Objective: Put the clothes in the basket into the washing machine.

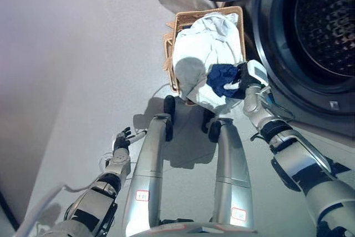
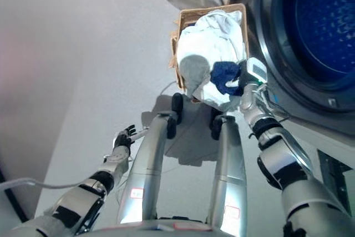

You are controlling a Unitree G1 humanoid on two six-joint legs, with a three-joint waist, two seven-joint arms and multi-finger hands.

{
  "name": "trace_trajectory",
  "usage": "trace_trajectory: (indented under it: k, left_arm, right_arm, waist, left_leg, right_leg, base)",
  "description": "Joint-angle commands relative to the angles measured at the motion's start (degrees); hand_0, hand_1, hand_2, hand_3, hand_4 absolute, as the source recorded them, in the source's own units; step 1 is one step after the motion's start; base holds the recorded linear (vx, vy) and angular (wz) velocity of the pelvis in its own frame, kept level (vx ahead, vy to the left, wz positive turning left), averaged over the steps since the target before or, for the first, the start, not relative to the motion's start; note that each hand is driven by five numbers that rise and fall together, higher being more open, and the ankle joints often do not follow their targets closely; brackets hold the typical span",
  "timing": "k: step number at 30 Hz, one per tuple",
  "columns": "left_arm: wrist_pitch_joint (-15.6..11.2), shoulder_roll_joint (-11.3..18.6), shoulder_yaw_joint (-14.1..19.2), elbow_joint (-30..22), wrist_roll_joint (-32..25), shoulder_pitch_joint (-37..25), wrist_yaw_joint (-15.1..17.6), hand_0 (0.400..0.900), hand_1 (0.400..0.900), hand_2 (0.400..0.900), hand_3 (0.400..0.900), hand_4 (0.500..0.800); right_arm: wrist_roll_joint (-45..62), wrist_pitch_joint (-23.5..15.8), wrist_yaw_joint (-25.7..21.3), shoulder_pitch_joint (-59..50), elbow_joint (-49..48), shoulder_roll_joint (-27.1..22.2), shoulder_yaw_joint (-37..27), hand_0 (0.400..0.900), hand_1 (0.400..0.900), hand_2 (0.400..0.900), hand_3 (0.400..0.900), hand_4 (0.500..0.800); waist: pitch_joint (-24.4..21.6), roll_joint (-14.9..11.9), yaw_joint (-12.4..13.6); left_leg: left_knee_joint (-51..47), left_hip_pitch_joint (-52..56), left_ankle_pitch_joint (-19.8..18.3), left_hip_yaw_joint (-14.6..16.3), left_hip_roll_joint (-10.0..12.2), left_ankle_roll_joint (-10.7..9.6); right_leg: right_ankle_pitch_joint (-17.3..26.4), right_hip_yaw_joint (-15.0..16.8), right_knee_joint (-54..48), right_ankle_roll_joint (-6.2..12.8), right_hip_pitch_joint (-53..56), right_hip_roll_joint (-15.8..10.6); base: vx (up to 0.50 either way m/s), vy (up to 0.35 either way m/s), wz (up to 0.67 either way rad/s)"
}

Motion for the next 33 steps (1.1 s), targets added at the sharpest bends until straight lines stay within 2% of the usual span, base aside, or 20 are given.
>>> trace_trajectory:
  k: [1, 6, 13, 16, 19, 22, 25, 29, 33]
  left_arm:
    - [0.73, 1.06, 2.78, 3.01, -1.94, 5.63, 1.39, 0.9, 0.9, 0.9, 0.9, 0.8]
    - [1.18, 1.34, 3.92, 3.41, -2.06, 6.46, 0.44, 0.9, 0.9, 0.9, 0.9, 0.8]
    - [1.2, 1.68, 3.29, 3.6, -2.81, 6.1, -0.21, 0.9, 0.9, 0.9, 0.9, 0.8]
    - [1.31, 1.71, 2.79, 3.4, -3.17, 6.06, -0.29, 0.9, 0.9, 0.9, 0.9, 0.8]
    - [1.46, 1.46, 2.28, 3.47, -3.27, 6.13, -0.28, 0.9, 0.9, 0.9, 0.9, 0.8]
    - [1.24, 1.08, 1.57, 3.52, -3.42, 5.88, 0.1, 0.9, 0.9, 0.9, 0.9, 0.8]
    - [0.81, 0.94, 0.95, 3.28, -4.15, 5.91, 0.54, 0.9, 0.9, 0.9, 0.9, 0.8]
    - [0.73, 0.1, -0.24, 3.23, -5.77, 5.94, 0.77, 0.9, 0.9, 0.9, 0.9, 0.8]
    - [0.98, -0.75, -1.16, 2.72, -6.36, 6.45, 0.75, 0.9, 0.9, 0.9, 0.9, 0.8]
  right_arm:
    - [11.1, -7.03, -4.29, 1.79, -8.47, -6.05, -5.63, 0.4, 0.4, 0.4, 0.4, 0.5]
    - [24.63, -11.97, -3.72, 4.85, -8.54, -5.3, -14.81, 0.4, 0.4, 0.4, 0.4, 0.5]
    - [39.01, -14.87, -1.03, 0.93, -0.17, -2.51, -18.91, 0.4, 0.4, 0.4, 0.4, 0.5]
    - [39.43, -13.99, -0.63, -1.43, 1.92, -2.54, -17.61, 0.4, 0.4, 0.4, 0.4, 0.5]
    - [41.0, -14.69, -1.8, -3.22, 3.07, -2.1, -18.55, 0.4, 0.4, 0.4, 0.4, 0.5]
    - [43.72, -17.22, -5.54, -6.81, 4.66, -1.15, -20.95, 0.4, 0.4, 0.4, 0.4, 0.5]
    - [49.17, -19.35, -7.15, -12.07, 7.29, -0.93, -23.47, 0.4, 0.4, 0.4, 0.4, 0.5]
    - [59.29, -22.01, -8.02, -19.0, 10.81, -2.12, -27.17, 0.4, 0.4, 0.4, 0.4, 0.5]
    - [60.81, -22.59, -10.07, -22.98, 12.87, -5.38, -27.8, 0.4, 0.4, 0.4, 0.4, 0.5]
  waist:
    - [-0.46, 1.15, -1.42]
    - [-1.3, 1.53, -2.09]
    - [-2.55, 2.62, -1.51]
    - [-2.68, 3.1, -1.11]
    - [-3.03, 3.65, -0.82]
    - [-3.24, 4.55, -0.55]
    - [-3.45, 5.46, 0.18]
    - [-4.03, 6.63, 1.24]
    - [-4.93, 7.51, 2.03]
  left_leg:
    - [-9.17, 4.65, -0.08, 2.9, -0.87, -0.94]
    - [-10.58, 7.25, -0.53, 3.32, -0.59, -0.76]
    - [-11.15, 8.89, -0.9, 3.58, -0.79, -0.47]
    - [-11.35, 9.33, -0.91, 3.88, -0.77, -0.29]
    - [-11.97, 9.47, -0.45, 3.96, -0.86, -0.42]
    - [-13.49, 9.97, 0.14, 4.18, -0.98, -0.54]
    - [-13.71, 9.87, 0.18, 4.47, -1.07, -0.29]
    - [-12.85, 9.03, -0.12, 4.89, -1.46, -0.06]
    - [-12.87, 8.4, 0.02, 5.02, -1.77, 0.01]
  right_leg:
    - [3.3, 2.93, -8.42, 3.2, 3.28, 2.79]
    - [3.33, 3.61, -10.38, 3.35, 5.75, 3.29]
    - [3.45, 4.12, -11.32, 3.49, 7.31, 3.61]
    - [3.6, 4.21, -11.66, 3.5, 7.79, 3.7]
    - [3.7, 4.12, -12.09, 3.48, 7.95, 3.61]
    - [3.96, 4.07, -12.93, 3.52, 8.2, 3.59]
    - [3.98, 4.53, -12.96, 3.56, 7.79, 3.72]
    - [3.71, 4.81, -11.47, 3.64, 6.5, 3.34]
    - [3.5, 5.34, -10.64, 3.77, 5.46, 2.96]
  base:
    - [0.03, -0.003, -0.16]
    - [0.04, -0.001, -0.12]
    - [0.03, -0.008, -0.05]
    - [0.03, -0.004, -0.06]
    - [0.02, -0.01, 0.03]
    - [0.03, -0.01, 0.04]
    - [0.04, -0.001, -0.03]
    - [0.05, 0.0, 0.0]
    - [0.06, -0.011, 0.07]
